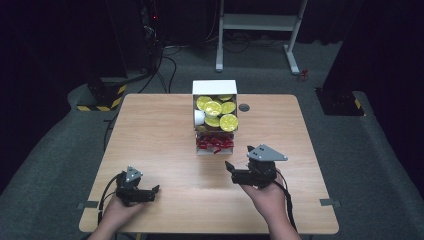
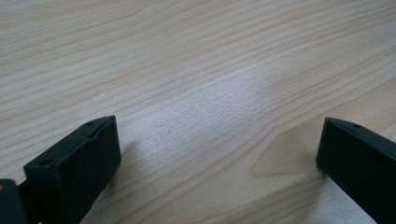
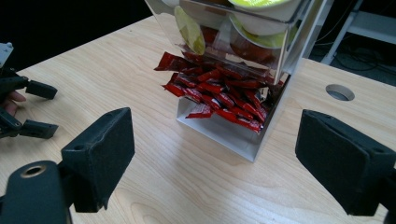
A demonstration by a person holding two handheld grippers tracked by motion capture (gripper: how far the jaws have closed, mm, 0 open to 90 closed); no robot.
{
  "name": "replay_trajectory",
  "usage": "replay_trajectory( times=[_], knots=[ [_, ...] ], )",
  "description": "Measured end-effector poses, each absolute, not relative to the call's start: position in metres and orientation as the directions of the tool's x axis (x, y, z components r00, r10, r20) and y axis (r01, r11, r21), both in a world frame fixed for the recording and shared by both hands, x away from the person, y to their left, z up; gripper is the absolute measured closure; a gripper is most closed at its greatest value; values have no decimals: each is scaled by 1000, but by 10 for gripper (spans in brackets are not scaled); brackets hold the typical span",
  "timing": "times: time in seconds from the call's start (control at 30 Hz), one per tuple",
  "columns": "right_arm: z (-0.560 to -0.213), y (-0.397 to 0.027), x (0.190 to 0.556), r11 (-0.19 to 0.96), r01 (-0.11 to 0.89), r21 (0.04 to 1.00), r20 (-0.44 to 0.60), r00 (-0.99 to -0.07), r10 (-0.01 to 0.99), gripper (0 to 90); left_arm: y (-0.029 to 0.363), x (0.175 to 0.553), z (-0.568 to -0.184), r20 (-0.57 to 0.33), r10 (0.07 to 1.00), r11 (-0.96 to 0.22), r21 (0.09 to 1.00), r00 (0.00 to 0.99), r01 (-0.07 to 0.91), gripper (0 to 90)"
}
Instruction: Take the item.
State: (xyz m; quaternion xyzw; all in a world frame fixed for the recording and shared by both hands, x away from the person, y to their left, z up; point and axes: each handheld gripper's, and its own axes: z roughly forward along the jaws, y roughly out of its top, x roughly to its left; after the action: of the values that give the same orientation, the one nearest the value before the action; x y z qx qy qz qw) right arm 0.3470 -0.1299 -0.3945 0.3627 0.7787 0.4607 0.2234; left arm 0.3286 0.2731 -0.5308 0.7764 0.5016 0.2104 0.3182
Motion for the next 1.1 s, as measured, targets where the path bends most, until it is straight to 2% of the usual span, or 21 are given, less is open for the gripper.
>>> replay_trajectory(
  times=[0.27, 1.1],
  knots=[
    [-384, -128, 351, 276, 349, 896, 18, -648, 762, 131, 273, 329, -531, 7, 912, -295, 705, 409, 645, 1],
    [-346, -107, 374, 239, 280, 930, -1, -647, 763, 152, 273, 330, -531, 5, 908, -301, 705, 420, 642, 1]
  ],
)
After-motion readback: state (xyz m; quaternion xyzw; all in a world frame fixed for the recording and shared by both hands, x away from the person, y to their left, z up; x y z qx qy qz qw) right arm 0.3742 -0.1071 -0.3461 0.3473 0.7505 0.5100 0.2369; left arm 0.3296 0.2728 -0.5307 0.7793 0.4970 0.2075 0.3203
